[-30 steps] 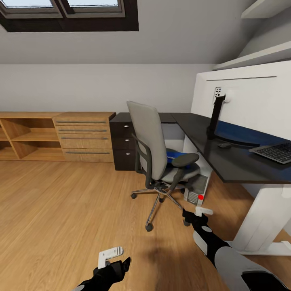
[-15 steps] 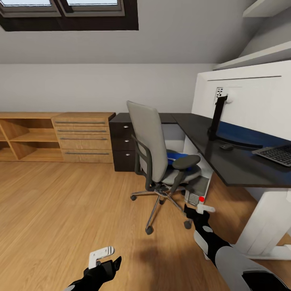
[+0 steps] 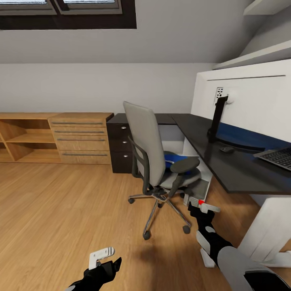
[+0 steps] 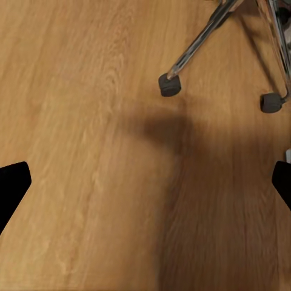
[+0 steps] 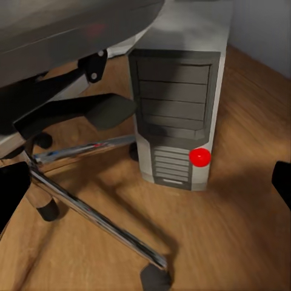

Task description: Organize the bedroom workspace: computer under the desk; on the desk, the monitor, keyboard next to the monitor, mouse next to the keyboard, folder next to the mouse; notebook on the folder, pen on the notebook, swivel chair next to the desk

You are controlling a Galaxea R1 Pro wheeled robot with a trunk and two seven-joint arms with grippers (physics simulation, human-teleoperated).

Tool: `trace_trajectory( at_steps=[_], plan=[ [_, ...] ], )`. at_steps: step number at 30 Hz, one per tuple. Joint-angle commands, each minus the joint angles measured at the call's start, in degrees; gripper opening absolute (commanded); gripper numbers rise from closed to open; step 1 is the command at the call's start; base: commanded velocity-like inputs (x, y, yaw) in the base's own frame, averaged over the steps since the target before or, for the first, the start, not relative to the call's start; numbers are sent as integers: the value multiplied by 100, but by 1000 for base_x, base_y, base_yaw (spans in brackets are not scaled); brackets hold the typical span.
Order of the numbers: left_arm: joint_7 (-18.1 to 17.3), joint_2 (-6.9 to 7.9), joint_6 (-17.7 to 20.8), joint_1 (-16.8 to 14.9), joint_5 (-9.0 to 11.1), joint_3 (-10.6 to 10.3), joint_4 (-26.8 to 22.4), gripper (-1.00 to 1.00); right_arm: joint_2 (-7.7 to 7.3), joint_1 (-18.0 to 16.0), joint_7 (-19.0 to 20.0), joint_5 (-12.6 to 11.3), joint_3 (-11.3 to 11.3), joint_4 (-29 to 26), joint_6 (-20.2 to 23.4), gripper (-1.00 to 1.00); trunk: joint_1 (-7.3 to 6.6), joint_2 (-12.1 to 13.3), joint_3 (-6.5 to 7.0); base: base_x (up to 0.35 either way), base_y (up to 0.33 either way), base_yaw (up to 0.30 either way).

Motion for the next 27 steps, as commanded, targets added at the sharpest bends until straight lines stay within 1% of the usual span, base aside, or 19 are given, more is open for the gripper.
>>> trace_trajectory(
  at_steps=[1, 11, 18, 23, 27],
  plan=[
    [50, 0, 17, 0, 61, -4, -8, 100, -3, -3, -10, -39, 24, 3, -22, 100, 0, -2, -4, 136, -9, 0],
    [50, 0, 17, 0, 61, -4, -8, 100, -11, -3, -6, -39, 31, 12, -31, 100, 0, -2, -4, 67, -1, 0],
    [50, 0, 17, 0, 61, -3, -7, 100, -17, -3, -4, -39, 33, 14, -32, 100, 0, -2, -4, 153, 0, 0],
    [50, 0, 17, 0, 61, -3, -7, 100, -18, -3, -4, -39, 33, 14, -38, 100, 0, -2, -4, 236, 0, 0],
    [50, 0, 17, 0, 61, -4, -7, 100, -40, -3, -4, -40, 33, 14, -40, 100, 0, -2, -4, 102, -2, 0]
  ],
)
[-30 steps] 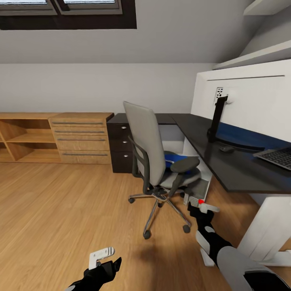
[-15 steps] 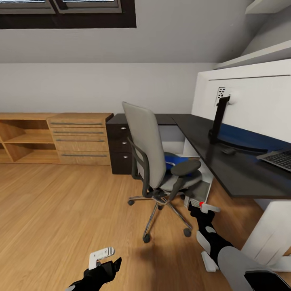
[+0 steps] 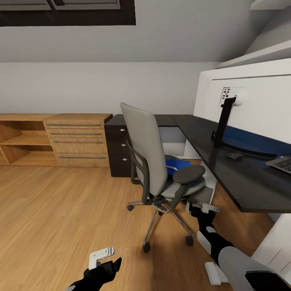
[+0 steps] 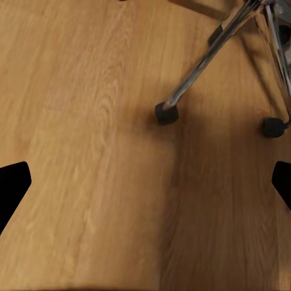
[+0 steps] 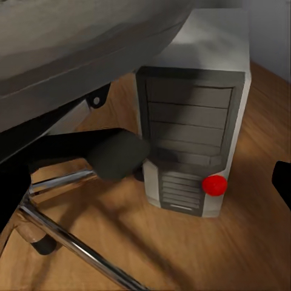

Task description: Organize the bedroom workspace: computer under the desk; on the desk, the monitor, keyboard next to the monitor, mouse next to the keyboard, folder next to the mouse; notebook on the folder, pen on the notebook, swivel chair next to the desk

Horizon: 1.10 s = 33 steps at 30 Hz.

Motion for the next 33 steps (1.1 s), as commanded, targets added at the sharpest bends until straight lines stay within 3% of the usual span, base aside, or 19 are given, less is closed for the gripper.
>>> trace_trajectory(
  at_steps=[1, 17, 33],
  plan=[
    [50, 0, 16, 0, 61, -4, -8, 100, -13, -3, -9, -41, 25, 3, -19, 100, 0, -2, -4, 117, -49, 0],
    [50, 0, 30, 0, 61, 7, -8, 100, -59, -3, -9, -44, 27, 3, -27, 100, 0, -2, -4, 141, -43, 0],
    [50, 7, 50, 0, 67, 14, -8, 100, -15, -3, -1, -19, 34, -6, -45, 100, 0, -2, -4, 5, 0, 65]
  ],
)
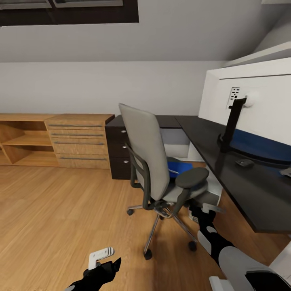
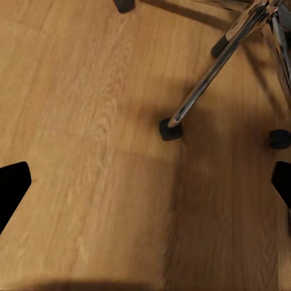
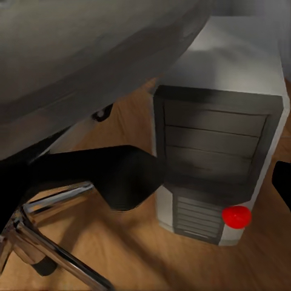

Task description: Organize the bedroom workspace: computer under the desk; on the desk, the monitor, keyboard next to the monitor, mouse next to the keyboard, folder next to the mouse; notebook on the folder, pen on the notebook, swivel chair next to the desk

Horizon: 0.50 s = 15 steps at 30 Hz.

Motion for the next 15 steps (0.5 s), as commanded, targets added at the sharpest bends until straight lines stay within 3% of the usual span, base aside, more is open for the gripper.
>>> trace_trajectory(
  at_steps=[1, 10, 15],
  plan=[
    [50, 0, 17, -2, 61, -2, -7, 100, -1, -2, -4, -27, 40, 0, -16, 100, -1, -2, -4, 0, 0, 206],
    [50, 1, 18, -2, 63, 26, -7, 100, -1, -2, -4, -27, 40, 0, -17, 100, -1, -2, -4, -10, 42, 243],
    [50, 1, 18, -2, 63, 37, -7, 100, -1, -2, 5, -35, 40, 7, -17, 100, -1, -2, -4, -33, 69, 28]
  ],
)
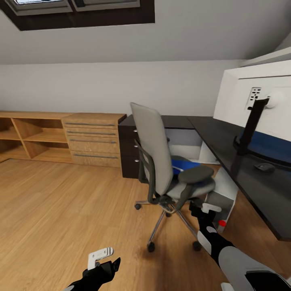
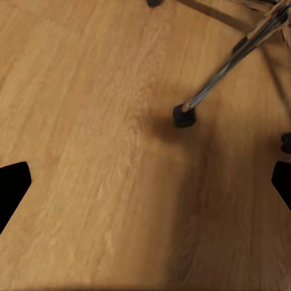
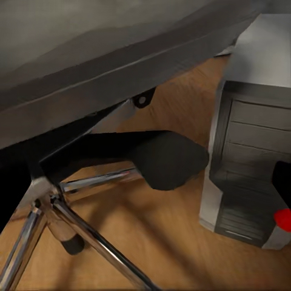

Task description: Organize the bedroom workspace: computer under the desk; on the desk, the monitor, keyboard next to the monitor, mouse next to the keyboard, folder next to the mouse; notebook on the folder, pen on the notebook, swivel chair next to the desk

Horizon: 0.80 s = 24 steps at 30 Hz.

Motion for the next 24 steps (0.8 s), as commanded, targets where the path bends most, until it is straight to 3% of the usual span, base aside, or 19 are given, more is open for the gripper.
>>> trace_trajectory(
  at_steps=[1, 24],
  plan=[
    [50, 0, 16, -1, 60, -3, -8, 100, -2, -3, -10, -38, 26, 3, -19, 100, -1, -2, -4, -4, 9, 89],
    [50, 0, 16, -1, 61, -11, -3, 100, -2, -3, -10, -39, 26, -2, -19, 100, -1, -2, -4, 0, 1, 254]
  ],
)
